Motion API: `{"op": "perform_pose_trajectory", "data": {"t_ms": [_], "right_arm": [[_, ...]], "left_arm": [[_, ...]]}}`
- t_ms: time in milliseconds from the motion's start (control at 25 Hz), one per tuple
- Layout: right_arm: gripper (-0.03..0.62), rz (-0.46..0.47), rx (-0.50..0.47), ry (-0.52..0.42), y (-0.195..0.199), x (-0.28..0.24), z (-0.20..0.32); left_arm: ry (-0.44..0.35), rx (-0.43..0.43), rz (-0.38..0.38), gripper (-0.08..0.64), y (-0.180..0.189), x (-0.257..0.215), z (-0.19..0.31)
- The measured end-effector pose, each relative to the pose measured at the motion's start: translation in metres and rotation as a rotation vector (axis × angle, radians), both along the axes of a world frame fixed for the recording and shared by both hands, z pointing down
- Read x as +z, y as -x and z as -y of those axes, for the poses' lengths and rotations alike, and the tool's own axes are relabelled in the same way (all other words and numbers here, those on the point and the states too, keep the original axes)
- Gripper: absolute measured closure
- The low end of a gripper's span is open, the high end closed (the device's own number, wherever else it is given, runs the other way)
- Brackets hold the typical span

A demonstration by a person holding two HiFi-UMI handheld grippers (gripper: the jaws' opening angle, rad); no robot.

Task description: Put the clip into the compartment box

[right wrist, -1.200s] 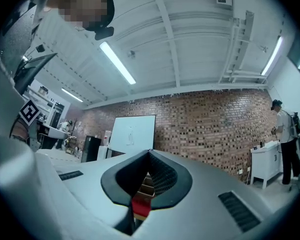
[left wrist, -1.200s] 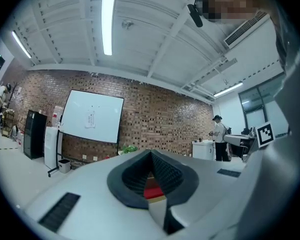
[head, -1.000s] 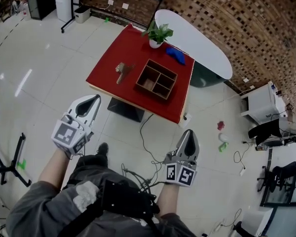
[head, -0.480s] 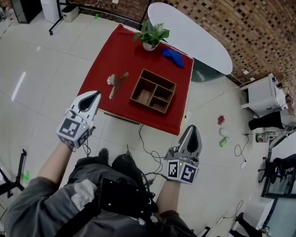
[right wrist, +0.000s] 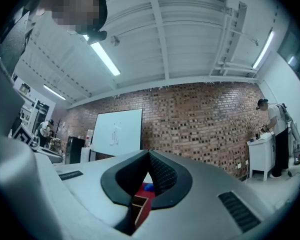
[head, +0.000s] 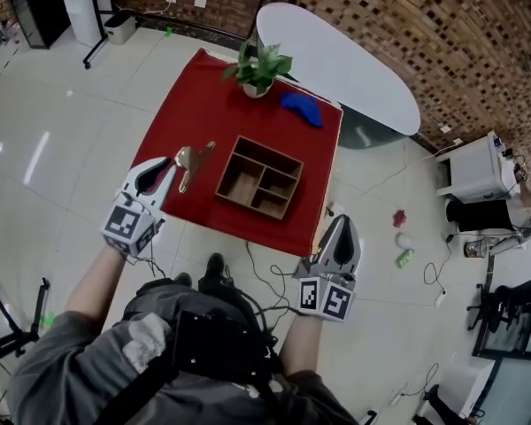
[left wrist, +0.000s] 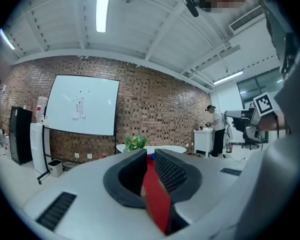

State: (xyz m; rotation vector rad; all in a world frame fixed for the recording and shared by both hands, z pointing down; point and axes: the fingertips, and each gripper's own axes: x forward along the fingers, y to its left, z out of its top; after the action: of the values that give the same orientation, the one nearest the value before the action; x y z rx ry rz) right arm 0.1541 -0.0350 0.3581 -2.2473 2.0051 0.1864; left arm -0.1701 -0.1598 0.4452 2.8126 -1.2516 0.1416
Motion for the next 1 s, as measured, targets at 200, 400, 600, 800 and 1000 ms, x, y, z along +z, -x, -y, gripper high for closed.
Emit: {"op": "perform_pose_trajectory", "data": {"t_ms": [200,400,600,800,1000], "right_arm": [[0.592,0.003,0.001,0.026,-0.018,0.017,0.024],[0.592,0.004,-0.009,0.059,-0.028,0.031,0.057],[0.592,0.010,-0.019,0.081,-0.038,0.041,0.087],[0.592,0.012,-0.039,0.100,-0.045,0.052,0.108],[0.592,0.013,-0.051,0.115,-0.056,0.058,0.126]], "left_arm": [[0.088,-0.017,0.069,0.403,-0.006,0.054,0.035],[0.210,-0.047,0.123,0.396,-0.009,0.101,0.076],[0.313,-0.060,0.184,0.377,-0.017,0.135,0.103],[0.434,-0.091,0.270,0.364,-0.018,0.176,0.121],[0.540,-0.066,0.310,0.362,-0.028,0.200,0.134]]}}
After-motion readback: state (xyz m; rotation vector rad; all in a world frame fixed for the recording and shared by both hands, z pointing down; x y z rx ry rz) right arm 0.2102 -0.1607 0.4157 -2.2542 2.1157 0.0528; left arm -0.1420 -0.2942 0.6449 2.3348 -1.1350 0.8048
